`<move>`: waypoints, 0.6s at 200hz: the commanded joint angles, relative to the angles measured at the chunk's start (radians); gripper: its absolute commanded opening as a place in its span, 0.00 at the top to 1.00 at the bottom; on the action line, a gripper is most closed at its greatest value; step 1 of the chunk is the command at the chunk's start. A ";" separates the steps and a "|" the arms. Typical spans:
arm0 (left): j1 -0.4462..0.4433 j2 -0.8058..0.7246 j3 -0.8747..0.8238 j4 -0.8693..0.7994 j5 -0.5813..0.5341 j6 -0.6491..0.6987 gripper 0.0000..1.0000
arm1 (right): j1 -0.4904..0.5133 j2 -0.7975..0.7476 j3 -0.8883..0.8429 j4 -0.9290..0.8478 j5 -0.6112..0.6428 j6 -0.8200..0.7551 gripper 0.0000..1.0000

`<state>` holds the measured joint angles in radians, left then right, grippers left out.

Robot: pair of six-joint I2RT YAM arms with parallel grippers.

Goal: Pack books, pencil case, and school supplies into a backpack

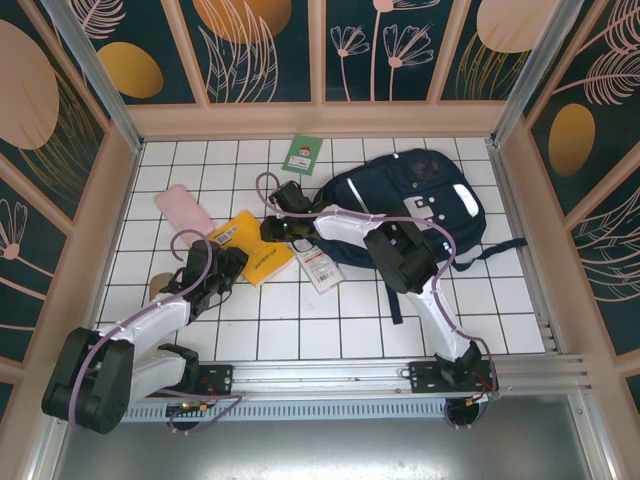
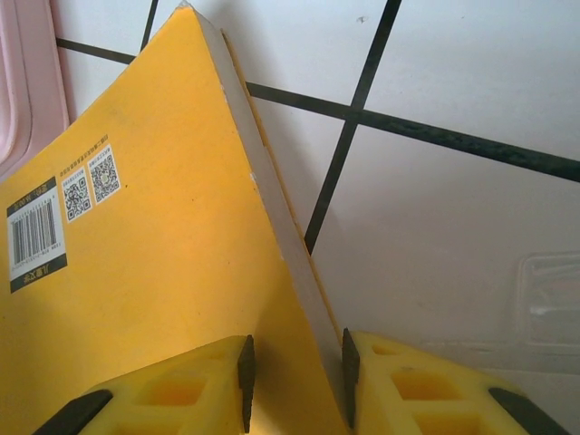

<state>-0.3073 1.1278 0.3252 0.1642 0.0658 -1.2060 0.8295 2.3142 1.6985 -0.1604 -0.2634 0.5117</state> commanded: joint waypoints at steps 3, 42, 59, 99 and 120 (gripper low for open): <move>-0.011 -0.033 0.073 0.254 0.091 0.010 0.49 | 0.045 -0.012 -0.022 -0.001 -0.152 0.037 0.67; -0.012 -0.009 0.070 0.302 0.104 0.017 0.47 | 0.040 -0.012 -0.016 0.005 -0.161 0.048 0.67; -0.011 -0.001 0.050 0.349 0.112 -0.003 0.49 | 0.040 -0.012 -0.013 0.005 -0.165 0.051 0.67; -0.011 -0.025 0.056 0.345 0.092 -0.008 0.49 | 0.033 -0.018 -0.020 0.008 -0.168 0.057 0.67; -0.010 -0.031 0.052 0.330 0.080 -0.014 0.50 | 0.032 -0.019 -0.019 0.007 -0.169 0.059 0.67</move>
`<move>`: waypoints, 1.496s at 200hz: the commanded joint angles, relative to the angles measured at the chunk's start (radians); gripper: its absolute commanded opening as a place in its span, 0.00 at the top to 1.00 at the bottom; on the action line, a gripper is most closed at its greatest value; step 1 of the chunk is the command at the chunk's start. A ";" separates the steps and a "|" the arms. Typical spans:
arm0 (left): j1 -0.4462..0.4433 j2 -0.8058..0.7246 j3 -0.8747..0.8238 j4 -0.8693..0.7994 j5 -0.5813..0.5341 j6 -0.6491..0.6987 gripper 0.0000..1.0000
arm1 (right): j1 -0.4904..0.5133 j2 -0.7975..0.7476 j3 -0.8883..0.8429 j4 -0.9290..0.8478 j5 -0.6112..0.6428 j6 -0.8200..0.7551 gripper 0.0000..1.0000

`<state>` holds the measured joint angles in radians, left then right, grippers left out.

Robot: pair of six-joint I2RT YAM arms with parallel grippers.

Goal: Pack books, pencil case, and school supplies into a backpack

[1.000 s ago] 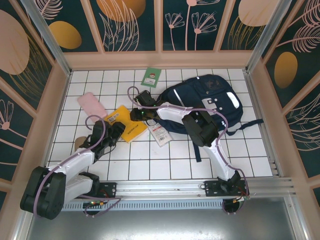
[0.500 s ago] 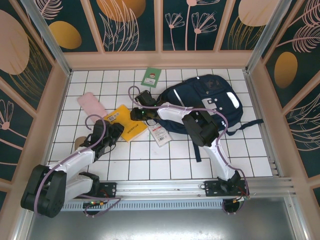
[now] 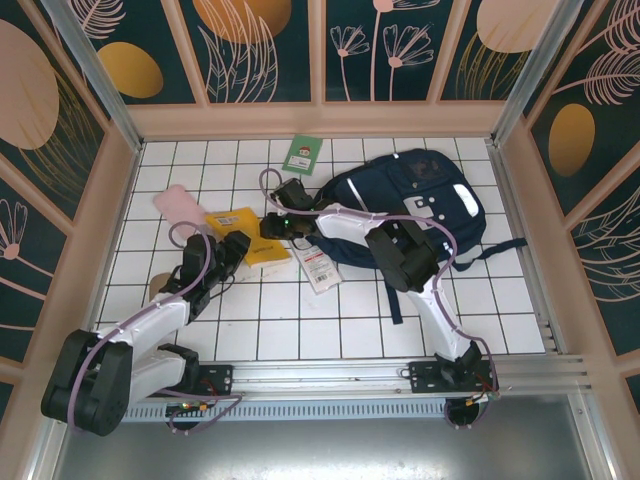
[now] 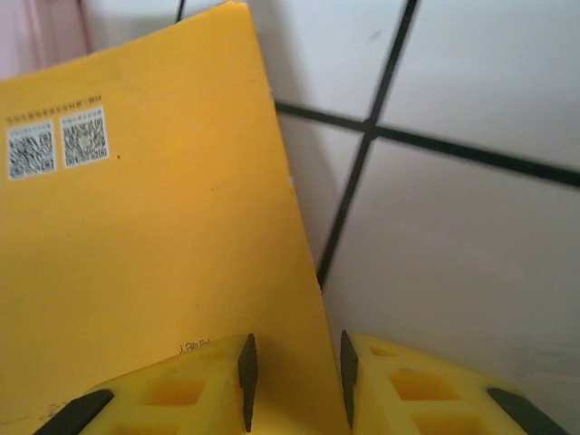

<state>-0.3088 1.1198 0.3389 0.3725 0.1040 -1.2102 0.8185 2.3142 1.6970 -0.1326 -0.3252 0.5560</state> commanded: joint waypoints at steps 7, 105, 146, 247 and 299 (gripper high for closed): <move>-0.010 -0.021 0.050 0.082 0.023 -0.013 0.53 | 0.042 -0.020 -0.020 -0.019 -0.106 0.015 0.67; -0.008 -0.071 0.133 -0.242 -0.077 0.063 1.00 | -0.009 -0.162 0.035 -0.155 0.052 -0.058 0.61; -0.007 -0.125 0.173 -0.285 -0.065 0.121 1.00 | -0.078 -0.332 -0.008 -0.284 0.251 -0.141 0.55; -0.008 -0.150 0.206 -0.247 0.005 0.153 1.00 | -0.148 -0.450 -0.296 -0.409 0.533 -0.348 0.51; -0.007 -0.160 0.221 -0.264 0.025 0.172 1.00 | -0.150 -0.422 -0.299 -0.408 0.639 -0.367 0.50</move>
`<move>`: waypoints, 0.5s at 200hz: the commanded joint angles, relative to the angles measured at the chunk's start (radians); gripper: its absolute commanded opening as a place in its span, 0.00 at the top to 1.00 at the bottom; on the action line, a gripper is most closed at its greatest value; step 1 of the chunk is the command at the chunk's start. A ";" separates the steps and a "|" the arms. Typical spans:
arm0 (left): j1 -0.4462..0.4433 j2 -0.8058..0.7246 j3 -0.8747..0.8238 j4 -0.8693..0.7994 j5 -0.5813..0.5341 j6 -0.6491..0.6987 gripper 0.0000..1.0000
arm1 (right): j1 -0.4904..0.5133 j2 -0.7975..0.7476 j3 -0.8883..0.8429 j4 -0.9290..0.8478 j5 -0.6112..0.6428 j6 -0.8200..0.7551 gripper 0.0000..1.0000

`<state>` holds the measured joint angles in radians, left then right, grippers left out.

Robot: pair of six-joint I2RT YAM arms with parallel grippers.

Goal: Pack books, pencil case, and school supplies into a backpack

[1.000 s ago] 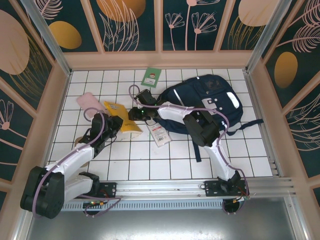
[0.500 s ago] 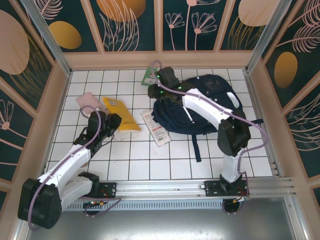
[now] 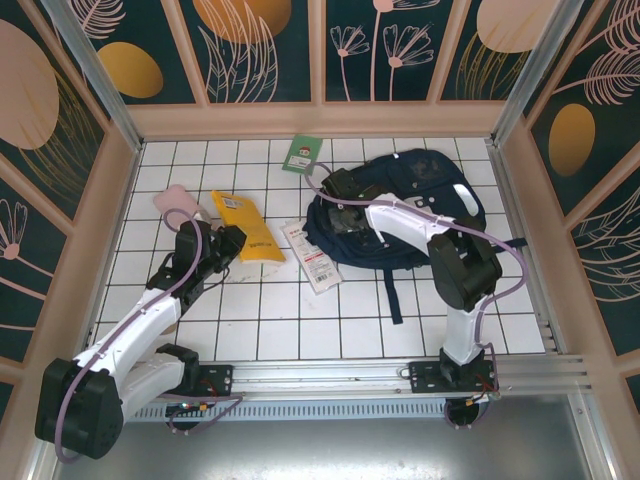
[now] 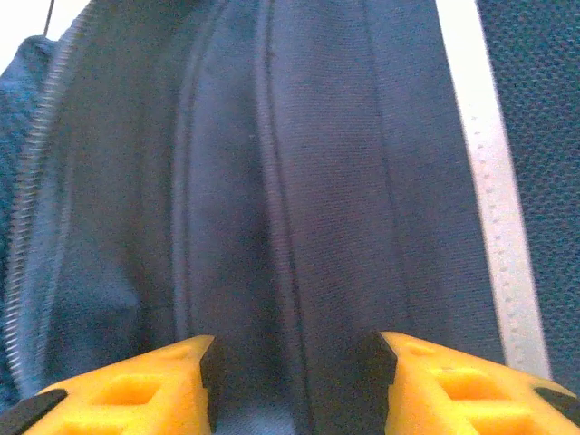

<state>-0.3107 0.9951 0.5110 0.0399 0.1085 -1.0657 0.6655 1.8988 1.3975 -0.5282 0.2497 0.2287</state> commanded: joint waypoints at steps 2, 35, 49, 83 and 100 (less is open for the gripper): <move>-0.005 -0.036 0.049 0.068 0.020 0.026 1.00 | 0.004 -0.007 0.002 -0.014 0.064 -0.041 0.49; -0.007 -0.039 0.052 0.072 0.029 0.029 1.00 | -0.008 0.029 0.006 -0.029 0.087 -0.074 0.48; -0.005 -0.039 0.060 0.068 0.035 0.035 1.00 | -0.015 0.052 -0.007 -0.019 0.073 -0.080 0.53; -0.005 -0.047 0.098 0.029 0.039 0.072 1.00 | -0.005 0.077 -0.003 -0.010 -0.019 -0.046 0.95; -0.007 -0.052 0.118 0.008 0.036 0.093 1.00 | 0.030 0.073 0.015 -0.006 -0.101 -0.016 1.00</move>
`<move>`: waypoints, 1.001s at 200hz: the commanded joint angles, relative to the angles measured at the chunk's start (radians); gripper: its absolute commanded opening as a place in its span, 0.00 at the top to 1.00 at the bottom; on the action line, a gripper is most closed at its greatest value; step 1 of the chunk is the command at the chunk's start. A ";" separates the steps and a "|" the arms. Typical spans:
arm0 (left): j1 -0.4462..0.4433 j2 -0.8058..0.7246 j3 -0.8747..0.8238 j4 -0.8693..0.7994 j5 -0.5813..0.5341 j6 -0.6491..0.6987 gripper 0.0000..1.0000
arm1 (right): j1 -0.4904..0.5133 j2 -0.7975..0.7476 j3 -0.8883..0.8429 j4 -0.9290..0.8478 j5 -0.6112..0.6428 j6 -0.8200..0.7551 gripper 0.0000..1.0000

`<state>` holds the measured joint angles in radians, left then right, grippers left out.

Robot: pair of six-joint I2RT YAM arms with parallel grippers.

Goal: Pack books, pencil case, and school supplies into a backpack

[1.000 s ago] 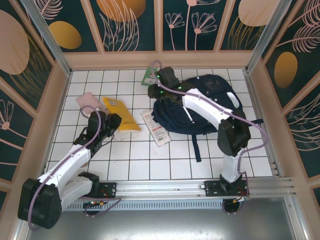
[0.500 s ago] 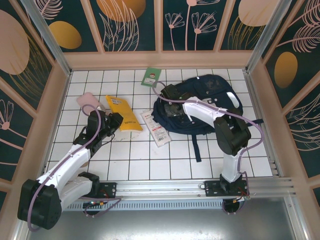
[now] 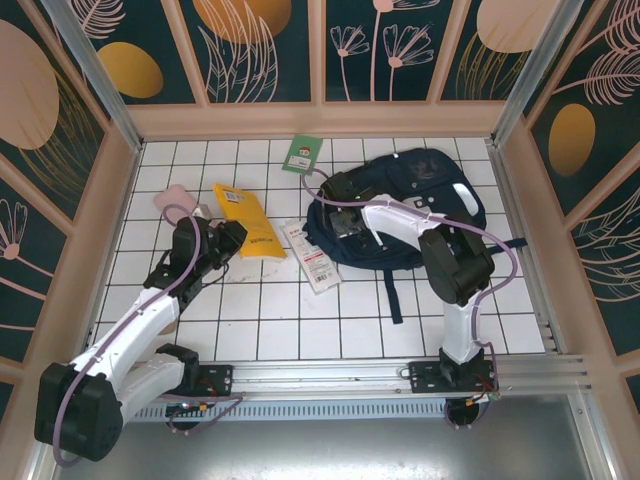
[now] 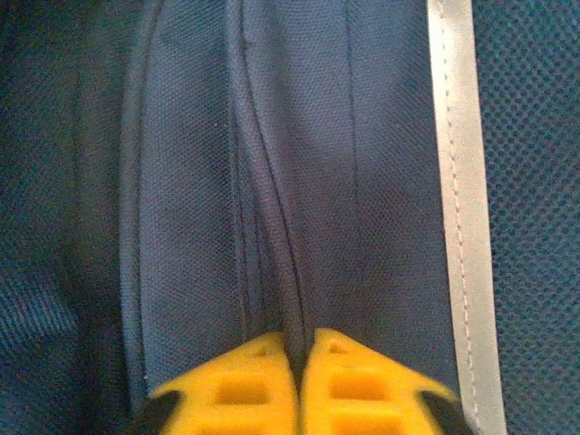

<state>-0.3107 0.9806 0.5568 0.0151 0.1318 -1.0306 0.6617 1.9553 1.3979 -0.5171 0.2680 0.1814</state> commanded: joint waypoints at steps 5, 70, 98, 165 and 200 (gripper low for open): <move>-0.006 -0.037 0.078 0.024 0.009 0.063 1.00 | 0.047 0.016 0.024 -0.013 -0.143 0.042 1.00; -0.006 -0.051 0.112 -0.021 -0.011 0.091 1.00 | 0.137 0.092 0.265 -0.002 -0.374 0.202 1.00; -0.006 -0.069 0.115 -0.029 -0.008 0.092 1.00 | 0.128 0.074 0.345 -0.035 -0.350 0.217 1.00; -0.005 -0.092 0.181 -0.019 0.018 0.085 1.00 | -0.035 -0.110 0.333 -0.080 -0.364 0.213 1.00; -0.007 -0.040 0.157 0.087 0.084 0.046 1.00 | -0.109 -0.208 0.299 -0.056 -0.429 0.195 1.00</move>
<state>-0.3103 0.9192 0.6994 -0.0563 0.1490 -0.9627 0.5980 1.8538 1.7058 -0.5953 -0.1352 0.3954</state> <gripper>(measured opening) 0.172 0.066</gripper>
